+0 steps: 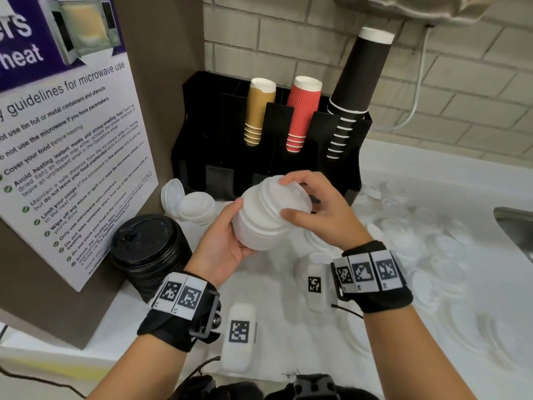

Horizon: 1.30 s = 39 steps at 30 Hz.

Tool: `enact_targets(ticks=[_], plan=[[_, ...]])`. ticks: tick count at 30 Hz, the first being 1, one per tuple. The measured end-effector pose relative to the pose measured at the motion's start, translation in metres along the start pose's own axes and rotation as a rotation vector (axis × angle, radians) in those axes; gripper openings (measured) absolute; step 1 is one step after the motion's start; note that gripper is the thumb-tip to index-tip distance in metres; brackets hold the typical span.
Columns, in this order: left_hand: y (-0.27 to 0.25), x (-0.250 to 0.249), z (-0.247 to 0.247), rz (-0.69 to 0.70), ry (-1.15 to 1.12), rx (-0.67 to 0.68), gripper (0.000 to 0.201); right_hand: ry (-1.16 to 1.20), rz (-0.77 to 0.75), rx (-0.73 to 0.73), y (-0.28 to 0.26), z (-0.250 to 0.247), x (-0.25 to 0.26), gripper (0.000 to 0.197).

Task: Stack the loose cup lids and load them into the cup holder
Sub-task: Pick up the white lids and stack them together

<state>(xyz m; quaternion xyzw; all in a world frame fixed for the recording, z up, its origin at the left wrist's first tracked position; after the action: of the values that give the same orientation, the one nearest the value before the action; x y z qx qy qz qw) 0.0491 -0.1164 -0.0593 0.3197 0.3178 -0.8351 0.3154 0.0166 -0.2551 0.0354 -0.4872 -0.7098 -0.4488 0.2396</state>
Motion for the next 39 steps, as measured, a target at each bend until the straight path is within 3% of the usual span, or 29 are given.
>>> enact_targets(ticks=[8, 19, 25, 28, 30, 31, 35, 39], plan=[[-0.002, -0.001, 0.000, -0.002, -0.006, 0.002, 0.057, 0.017, -0.029, -0.068, -0.003, 0.001, 0.007, 0.040], [-0.006, -0.003, 0.001, 0.028, 0.083, -0.018, 0.046, -0.075, -0.032, -0.036, -0.006, 0.015, 0.004, 0.041], [-0.007, 0.004, -0.003, -0.021, 0.104, -0.033, 0.057, -0.091, -0.009, 0.088, -0.012, 0.027, 0.002, 0.045], [-0.003, 0.011, -0.015, -0.086, 0.127, -0.110, 0.043, -0.035, 0.097, -0.005, -0.023, 0.010, -0.013, 0.033], [0.001, 0.015, -0.019, -0.139, 0.196, -0.138, 0.029, -0.136, 0.223, -0.076, -0.036, -0.008, -0.032, 0.021], [0.002, 0.019, -0.020, -0.168, 0.256, -0.146, 0.028, -0.233, 0.318, -0.043, -0.044, -0.014, -0.045, 0.021], [0.005, 0.035, -0.018, -0.289, 0.469, -0.143, 0.027, -0.499, 0.651, 0.220, -0.081, -0.015, -0.083, 0.051], [0.007, 0.041, -0.013, -0.342, 0.519, -0.147, 0.034, -0.531, 0.732, 0.285, -0.091, -0.005, -0.091, 0.064]])
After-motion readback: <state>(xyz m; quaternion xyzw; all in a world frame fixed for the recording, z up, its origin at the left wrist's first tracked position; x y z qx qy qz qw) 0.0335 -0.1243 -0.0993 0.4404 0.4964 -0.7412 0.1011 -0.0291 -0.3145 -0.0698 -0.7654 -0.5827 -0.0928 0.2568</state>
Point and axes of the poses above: each hand's wrist, its own y-axis towards the middle knuckle, its own z-axis out of the palm, x = y × z, the point moved 8 cm from there along y, towards the middle knuckle, and after that the axes turned 12 degrees about -z, right-handed, at the moved point
